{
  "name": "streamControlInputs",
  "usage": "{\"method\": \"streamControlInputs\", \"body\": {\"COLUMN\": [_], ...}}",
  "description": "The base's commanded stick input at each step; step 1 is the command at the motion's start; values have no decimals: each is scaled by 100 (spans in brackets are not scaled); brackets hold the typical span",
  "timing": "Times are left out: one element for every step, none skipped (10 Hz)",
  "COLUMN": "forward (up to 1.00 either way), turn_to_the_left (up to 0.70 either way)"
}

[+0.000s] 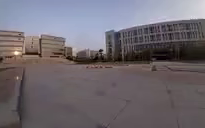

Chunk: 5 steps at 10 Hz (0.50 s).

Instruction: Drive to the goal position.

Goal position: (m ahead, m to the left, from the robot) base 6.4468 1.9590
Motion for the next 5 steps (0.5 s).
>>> {"method": "streamControlInputs", "body": {"forward": [70,70,70,70,70], "turn_to_the_left": [14,14,14,14,14]}}
